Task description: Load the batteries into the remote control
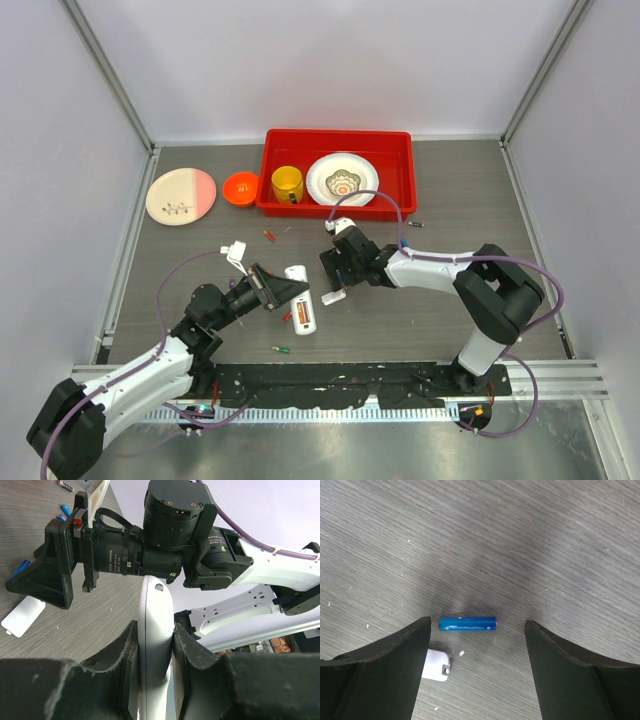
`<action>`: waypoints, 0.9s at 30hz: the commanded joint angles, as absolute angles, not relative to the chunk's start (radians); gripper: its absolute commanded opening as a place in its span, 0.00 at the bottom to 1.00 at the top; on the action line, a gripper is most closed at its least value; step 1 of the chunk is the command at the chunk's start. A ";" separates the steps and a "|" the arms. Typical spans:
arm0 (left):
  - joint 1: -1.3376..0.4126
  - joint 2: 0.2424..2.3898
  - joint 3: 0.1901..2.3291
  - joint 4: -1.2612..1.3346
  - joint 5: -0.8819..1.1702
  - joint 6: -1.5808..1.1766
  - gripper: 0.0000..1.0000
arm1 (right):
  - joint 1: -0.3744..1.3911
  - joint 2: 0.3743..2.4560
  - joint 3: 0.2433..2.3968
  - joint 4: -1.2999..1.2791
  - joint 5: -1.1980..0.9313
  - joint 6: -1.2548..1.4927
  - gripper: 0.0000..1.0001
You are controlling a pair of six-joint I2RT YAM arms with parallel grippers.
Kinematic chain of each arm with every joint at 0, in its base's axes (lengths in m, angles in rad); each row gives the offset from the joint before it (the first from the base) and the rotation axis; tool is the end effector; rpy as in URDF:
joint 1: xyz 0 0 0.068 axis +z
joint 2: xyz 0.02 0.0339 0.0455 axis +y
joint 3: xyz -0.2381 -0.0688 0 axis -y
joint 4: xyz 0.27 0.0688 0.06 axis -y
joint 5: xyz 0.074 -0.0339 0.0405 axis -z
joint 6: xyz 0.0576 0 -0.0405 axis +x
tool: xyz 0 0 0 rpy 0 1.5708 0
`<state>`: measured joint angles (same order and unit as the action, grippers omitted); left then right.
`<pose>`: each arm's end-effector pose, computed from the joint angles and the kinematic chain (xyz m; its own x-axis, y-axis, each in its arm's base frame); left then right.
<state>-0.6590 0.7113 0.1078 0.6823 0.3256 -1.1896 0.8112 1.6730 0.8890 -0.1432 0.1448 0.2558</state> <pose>0.1659 -0.1518 0.1752 -0.7494 -0.5320 -0.3942 0.3674 0.1613 -0.9160 0.2515 0.2527 0.0974 -0.6994 -0.3729 -0.6098 -0.4971 0.8668 0.0402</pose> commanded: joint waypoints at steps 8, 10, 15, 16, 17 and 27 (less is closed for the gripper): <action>-0.655 0.699 0.107 0.738 0.341 -1.187 0.00 | 0.839 1.704 0.922 -0.164 0.227 0.232 0.68; -0.655 0.706 0.107 0.736 0.341 -1.187 0.00 | 0.844 1.707 0.925 -0.173 0.232 0.232 0.64; -0.655 0.715 0.109 0.746 0.345 -1.189 0.00 | 0.850 1.704 0.922 -0.187 0.244 0.239 0.48; -0.655 0.712 0.107 0.742 0.344 -1.189 0.00 | 0.848 1.701 0.920 -0.195 0.248 0.242 0.44; -0.655 0.710 0.107 0.741 0.344 -1.189 0.00 | 0.848 1.697 0.920 -0.196 0.250 0.247 0.42; -0.655 0.709 0.113 0.741 0.351 -1.189 0.00 | 0.850 1.553 0.905 -0.241 0.291 0.284 0.16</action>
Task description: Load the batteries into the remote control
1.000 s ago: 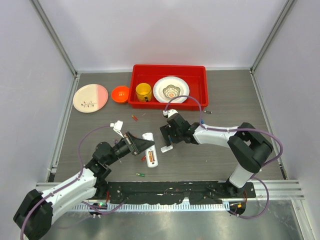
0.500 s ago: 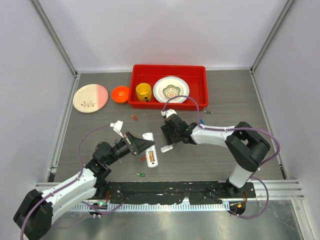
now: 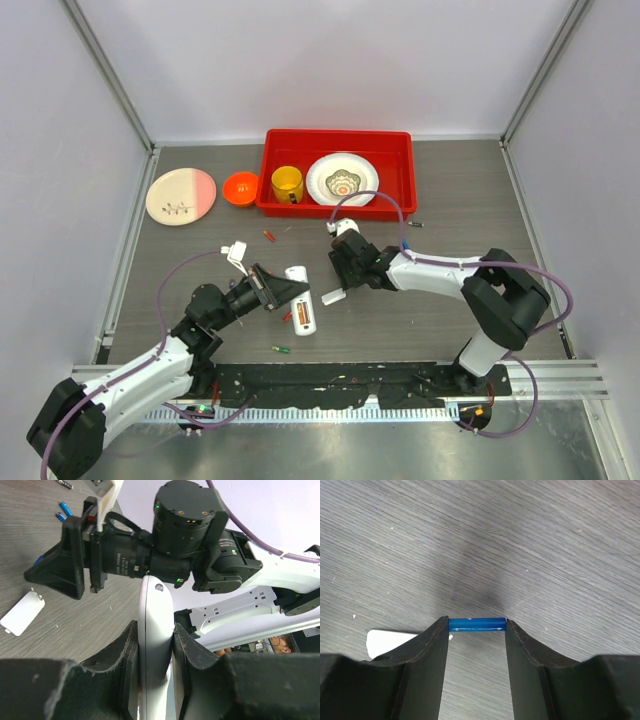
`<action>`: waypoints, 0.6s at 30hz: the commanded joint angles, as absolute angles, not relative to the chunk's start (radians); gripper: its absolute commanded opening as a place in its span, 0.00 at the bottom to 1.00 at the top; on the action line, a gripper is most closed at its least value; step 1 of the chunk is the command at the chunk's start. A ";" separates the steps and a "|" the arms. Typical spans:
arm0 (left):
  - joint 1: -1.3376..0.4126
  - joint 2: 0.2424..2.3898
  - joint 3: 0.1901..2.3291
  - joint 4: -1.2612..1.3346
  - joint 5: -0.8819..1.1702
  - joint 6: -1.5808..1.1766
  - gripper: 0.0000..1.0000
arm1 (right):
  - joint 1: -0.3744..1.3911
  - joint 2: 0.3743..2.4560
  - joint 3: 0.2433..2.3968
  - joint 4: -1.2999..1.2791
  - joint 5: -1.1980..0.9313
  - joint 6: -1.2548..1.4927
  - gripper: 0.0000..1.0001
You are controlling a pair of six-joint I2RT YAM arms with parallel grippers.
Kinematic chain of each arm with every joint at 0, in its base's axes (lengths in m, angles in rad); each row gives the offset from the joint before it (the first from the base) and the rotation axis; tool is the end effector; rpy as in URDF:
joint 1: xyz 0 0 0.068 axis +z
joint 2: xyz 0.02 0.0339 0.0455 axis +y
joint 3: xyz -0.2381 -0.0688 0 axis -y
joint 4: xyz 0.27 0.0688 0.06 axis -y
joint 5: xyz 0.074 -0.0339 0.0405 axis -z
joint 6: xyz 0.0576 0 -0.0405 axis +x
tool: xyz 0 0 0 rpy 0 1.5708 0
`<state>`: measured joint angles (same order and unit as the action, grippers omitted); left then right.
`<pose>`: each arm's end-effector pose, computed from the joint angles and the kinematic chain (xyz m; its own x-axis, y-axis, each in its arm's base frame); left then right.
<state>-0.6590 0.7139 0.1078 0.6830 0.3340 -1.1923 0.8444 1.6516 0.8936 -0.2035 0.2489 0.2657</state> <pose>0.1657 -0.1522 0.1748 -0.7552 -0.5255 -0.3918 0.3657 0.1583 -0.9172 0.2436 0.2529 0.1023 -0.6912 -0.3948 -0.6053 -0.4657 0.8838 -0.0446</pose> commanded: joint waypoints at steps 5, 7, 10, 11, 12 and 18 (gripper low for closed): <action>-0.655 0.718 0.121 0.744 0.365 -1.190 0.00 | 0.850 1.499 0.917 -0.298 0.295 0.282 0.08; -0.655 0.718 0.121 0.747 0.370 -1.190 0.00 | 0.848 1.461 0.894 -0.288 0.296 0.279 0.03; -0.655 0.719 0.121 0.758 0.377 -1.193 0.00 | 0.850 1.396 0.841 -0.244 0.270 0.258 0.01; -0.655 0.722 0.121 0.764 0.382 -1.195 0.00 | 0.850 1.378 0.825 -0.229 0.259 0.255 0.01; -0.655 0.724 0.121 0.775 0.385 -1.198 0.00 | 0.848 1.362 0.799 -0.210 0.250 0.244 0.01; -0.655 0.750 0.110 0.859 0.448 -1.198 0.00 | 0.865 1.260 0.730 -0.157 0.288 0.242 0.01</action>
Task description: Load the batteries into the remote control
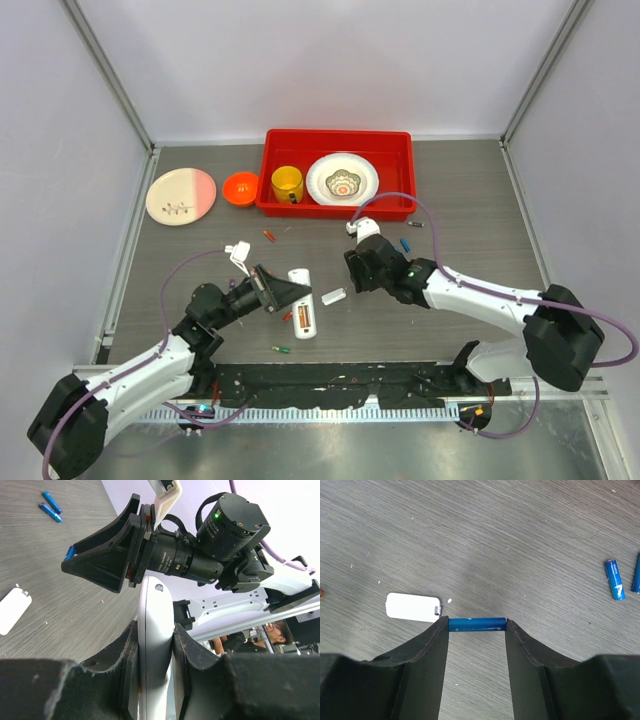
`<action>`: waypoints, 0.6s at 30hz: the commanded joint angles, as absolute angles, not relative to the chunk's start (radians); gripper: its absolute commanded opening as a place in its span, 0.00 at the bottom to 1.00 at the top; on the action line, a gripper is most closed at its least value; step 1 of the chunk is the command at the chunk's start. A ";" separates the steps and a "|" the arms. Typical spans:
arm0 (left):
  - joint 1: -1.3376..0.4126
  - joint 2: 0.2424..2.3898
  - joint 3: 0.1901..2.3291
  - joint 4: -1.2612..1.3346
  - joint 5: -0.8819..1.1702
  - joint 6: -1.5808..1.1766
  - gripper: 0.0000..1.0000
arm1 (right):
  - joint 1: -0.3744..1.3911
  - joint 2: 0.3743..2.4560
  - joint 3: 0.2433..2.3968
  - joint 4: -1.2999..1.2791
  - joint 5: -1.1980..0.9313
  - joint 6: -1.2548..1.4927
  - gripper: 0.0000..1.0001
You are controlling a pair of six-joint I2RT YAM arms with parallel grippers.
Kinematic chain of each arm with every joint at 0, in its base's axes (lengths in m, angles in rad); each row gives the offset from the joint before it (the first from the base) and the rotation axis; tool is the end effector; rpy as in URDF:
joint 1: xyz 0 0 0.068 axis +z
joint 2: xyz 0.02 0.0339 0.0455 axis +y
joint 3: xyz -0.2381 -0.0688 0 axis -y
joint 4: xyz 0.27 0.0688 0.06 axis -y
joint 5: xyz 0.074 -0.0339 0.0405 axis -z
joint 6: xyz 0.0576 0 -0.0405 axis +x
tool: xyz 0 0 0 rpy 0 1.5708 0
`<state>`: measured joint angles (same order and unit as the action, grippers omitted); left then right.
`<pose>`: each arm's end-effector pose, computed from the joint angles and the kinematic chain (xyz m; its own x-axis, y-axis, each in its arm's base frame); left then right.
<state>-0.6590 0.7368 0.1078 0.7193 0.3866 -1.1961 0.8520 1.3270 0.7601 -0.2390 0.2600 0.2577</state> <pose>0.1639 -0.1544 0.1746 -0.7780 -0.4877 -0.3961 0.3826 0.1325 -0.9144 0.2168 0.2253 0.1566 -0.6149 -0.3287 -0.7169 -0.4689 0.8833 -0.0029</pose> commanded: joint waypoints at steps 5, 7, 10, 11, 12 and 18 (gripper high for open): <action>-0.655 0.755 0.034 0.968 0.410 -1.178 0.00 | 0.874 1.232 0.692 -0.095 0.273 0.242 0.01; -0.655 0.744 0.006 1.012 0.379 -1.178 0.00 | 0.877 1.235 0.687 -0.081 0.282 0.244 0.01; -0.655 0.704 0.005 0.990 0.344 -1.158 0.00 | 0.876 1.267 0.710 -0.118 0.348 0.278 0.01; -0.655 0.690 0.006 0.973 0.341 -1.138 0.00 | 0.876 1.282 0.724 -0.139 0.377 0.313 0.01; -0.655 0.672 0.006 0.950 0.334 -1.132 0.00 | 0.876 1.302 0.753 -0.181 0.396 0.330 0.01; -0.655 0.643 -0.034 0.936 0.273 -1.103 0.00 | 0.841 1.399 0.790 -0.222 0.428 0.642 0.01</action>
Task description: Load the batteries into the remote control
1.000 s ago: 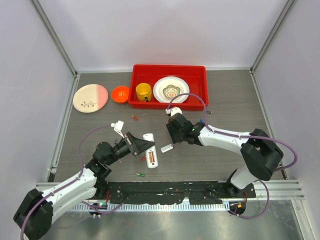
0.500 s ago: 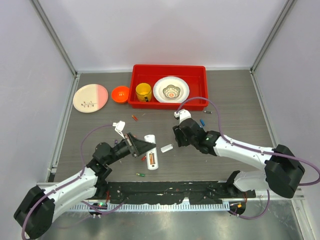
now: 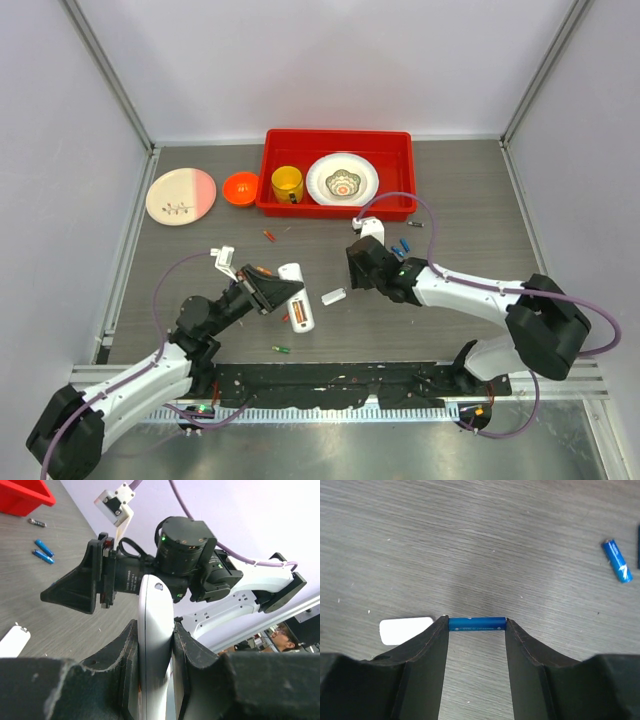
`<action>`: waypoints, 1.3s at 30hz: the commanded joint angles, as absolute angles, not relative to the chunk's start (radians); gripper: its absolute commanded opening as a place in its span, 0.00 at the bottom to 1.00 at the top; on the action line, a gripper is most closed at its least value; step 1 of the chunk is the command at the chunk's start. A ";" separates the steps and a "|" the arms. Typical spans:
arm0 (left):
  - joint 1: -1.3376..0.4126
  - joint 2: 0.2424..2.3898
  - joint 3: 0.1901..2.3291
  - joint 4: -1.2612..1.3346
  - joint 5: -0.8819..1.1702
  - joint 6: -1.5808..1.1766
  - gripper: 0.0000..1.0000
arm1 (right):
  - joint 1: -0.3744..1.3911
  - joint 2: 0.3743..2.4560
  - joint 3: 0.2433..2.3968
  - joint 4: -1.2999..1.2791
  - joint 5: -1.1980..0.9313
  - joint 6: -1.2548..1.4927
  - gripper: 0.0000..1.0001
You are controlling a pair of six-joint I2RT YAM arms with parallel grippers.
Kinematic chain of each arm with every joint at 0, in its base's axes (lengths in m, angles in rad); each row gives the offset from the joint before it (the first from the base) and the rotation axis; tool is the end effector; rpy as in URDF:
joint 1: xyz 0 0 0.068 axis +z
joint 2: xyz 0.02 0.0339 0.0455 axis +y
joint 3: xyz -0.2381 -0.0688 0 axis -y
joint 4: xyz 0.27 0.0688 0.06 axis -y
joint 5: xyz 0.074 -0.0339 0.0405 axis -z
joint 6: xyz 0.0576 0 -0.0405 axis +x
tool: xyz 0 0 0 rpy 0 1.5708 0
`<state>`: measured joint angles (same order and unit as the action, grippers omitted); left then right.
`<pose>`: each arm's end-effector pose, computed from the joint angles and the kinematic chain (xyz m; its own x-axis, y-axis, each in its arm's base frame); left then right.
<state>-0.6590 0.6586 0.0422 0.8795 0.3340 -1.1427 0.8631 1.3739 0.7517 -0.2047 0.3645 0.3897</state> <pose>0.1550 -0.1439 0.1855 -0.6686 -0.5693 -0.4784 0.5311 0.0847 -0.8431 0.2200 0.2255 0.1443 -0.6526 -0.2168 -0.7260 -0.3298 0.9439 0.0146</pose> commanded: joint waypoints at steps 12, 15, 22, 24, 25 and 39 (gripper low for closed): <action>-0.664 0.572 -0.086 0.965 0.236 -1.115 0.00 | 0.782 1.401 0.738 -0.206 0.437 1.006 0.01; -0.664 0.561 -0.092 0.960 0.227 -1.115 0.00 | 0.775 1.393 0.730 -0.189 0.414 0.997 0.01; -0.666 0.581 -0.052 0.899 0.281 -1.127 0.00 | 0.776 1.358 0.776 -0.152 0.261 0.530 0.01; -0.666 0.598 -0.031 0.888 0.307 -1.127 0.00 | 0.775 1.356 0.834 -0.221 0.256 0.320 0.01; -0.666 0.604 -0.026 0.890 0.310 -1.129 0.00 | 0.773 1.371 0.857 -0.245 0.250 0.243 0.01; -0.667 0.626 -0.040 0.948 0.324 -1.149 0.00 | 0.770 1.430 0.842 -0.313 0.065 -0.607 0.01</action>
